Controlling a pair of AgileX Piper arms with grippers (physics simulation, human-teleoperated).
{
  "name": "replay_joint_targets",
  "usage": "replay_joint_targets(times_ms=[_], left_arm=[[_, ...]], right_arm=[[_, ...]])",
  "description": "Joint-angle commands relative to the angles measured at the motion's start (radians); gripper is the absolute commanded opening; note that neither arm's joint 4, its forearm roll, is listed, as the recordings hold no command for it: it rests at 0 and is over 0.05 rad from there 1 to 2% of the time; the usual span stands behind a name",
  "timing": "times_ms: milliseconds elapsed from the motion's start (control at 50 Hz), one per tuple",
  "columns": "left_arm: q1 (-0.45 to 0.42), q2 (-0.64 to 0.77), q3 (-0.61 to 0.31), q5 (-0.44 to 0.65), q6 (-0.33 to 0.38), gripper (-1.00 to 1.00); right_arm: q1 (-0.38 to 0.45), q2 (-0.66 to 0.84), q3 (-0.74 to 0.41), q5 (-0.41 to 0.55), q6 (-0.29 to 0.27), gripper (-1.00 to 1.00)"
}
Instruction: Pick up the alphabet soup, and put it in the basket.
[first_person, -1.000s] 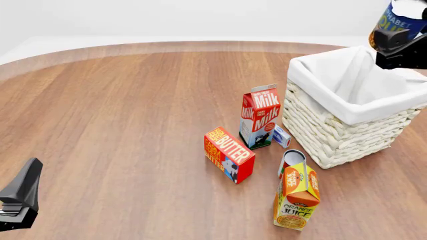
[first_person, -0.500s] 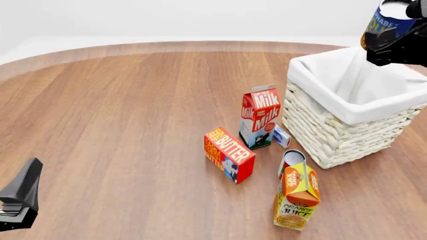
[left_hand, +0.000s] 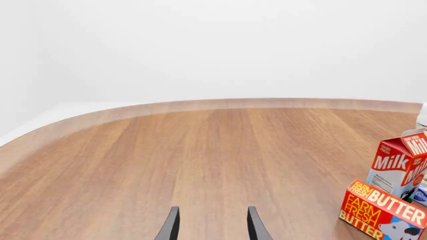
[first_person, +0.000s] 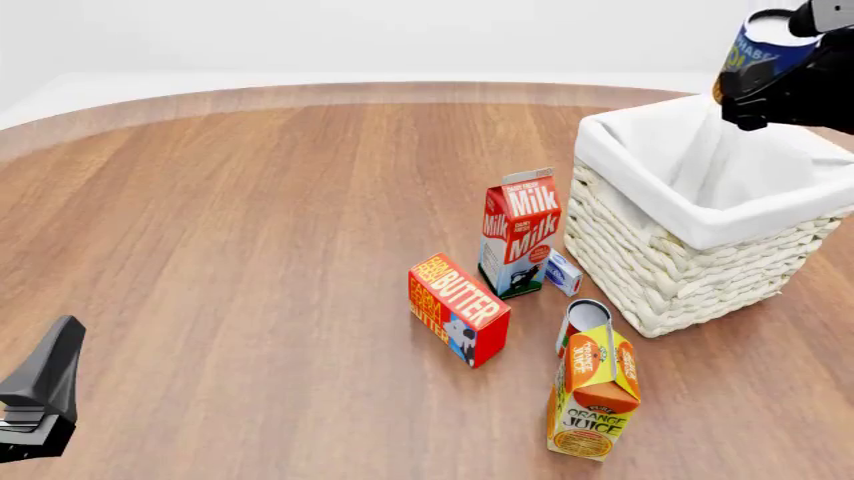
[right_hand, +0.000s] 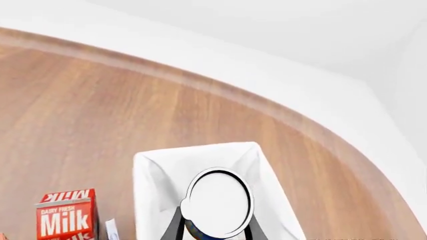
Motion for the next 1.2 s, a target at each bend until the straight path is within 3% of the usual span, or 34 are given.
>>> replay_joint_targets(times_ms=[20,1200], left_arm=[[0.0,0.0,0.0,0.0,0.0,1.0],[0.0,0.0,0.0,0.0,0.0,1.0]], right_arm=[[-0.014,0.037,-0.037,0.009,0.025,-1.0],[-0.057,0.223,-0.097,0.034,0.001,-1.0]])
